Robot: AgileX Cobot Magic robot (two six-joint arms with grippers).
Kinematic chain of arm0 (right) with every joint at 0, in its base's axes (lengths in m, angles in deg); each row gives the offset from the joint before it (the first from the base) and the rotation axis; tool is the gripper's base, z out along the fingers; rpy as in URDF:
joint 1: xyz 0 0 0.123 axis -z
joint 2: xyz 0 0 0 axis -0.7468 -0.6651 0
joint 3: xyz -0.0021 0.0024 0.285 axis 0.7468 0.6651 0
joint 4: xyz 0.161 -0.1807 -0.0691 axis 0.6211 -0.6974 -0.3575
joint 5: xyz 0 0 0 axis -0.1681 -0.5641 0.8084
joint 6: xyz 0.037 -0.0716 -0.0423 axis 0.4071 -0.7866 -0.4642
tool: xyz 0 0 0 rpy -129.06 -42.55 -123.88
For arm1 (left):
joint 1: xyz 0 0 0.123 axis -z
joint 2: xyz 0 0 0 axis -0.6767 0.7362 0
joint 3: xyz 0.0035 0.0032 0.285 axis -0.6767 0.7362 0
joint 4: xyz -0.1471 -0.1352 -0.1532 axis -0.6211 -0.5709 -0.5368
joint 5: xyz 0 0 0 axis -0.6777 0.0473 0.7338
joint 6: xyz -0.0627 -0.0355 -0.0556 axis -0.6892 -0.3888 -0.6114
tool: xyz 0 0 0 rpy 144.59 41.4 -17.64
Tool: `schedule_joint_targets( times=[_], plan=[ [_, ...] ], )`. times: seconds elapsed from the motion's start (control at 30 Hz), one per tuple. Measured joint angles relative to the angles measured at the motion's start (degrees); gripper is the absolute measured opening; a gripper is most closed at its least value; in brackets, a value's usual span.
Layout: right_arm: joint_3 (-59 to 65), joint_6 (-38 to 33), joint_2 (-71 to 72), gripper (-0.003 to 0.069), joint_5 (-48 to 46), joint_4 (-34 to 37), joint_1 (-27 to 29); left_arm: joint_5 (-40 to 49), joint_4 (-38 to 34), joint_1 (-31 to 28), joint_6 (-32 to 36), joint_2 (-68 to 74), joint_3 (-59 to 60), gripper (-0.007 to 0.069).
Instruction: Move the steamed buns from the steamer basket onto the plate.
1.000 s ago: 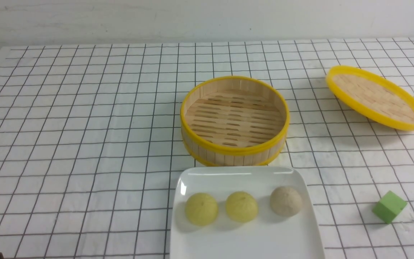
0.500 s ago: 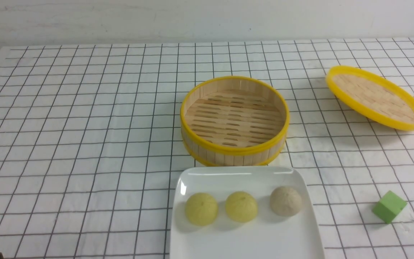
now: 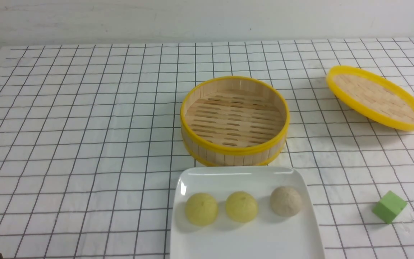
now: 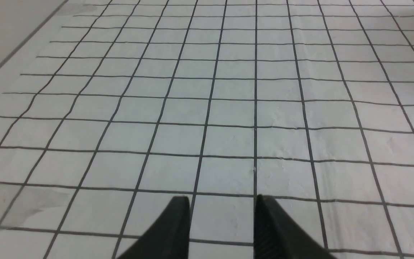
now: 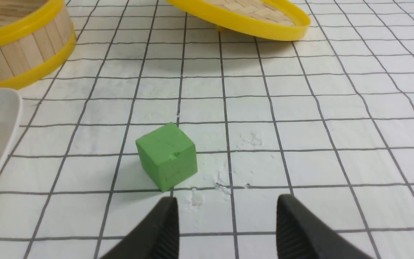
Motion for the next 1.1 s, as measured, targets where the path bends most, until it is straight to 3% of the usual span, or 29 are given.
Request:
schedule_joint_targets(
  times=[0.3,1.1],
  plan=[
    [0.0,0.0,0.0,0.0378,0.0,-6.2,0.0,0.0,0.0,0.0,0.0,0.0,0.0,0.0282],
    [0.0,0.0,0.0,0.0378,0.0,-6.6,0.0,0.1,0.0,0.0,0.0,0.0,0.0,0.0282]
  ],
)
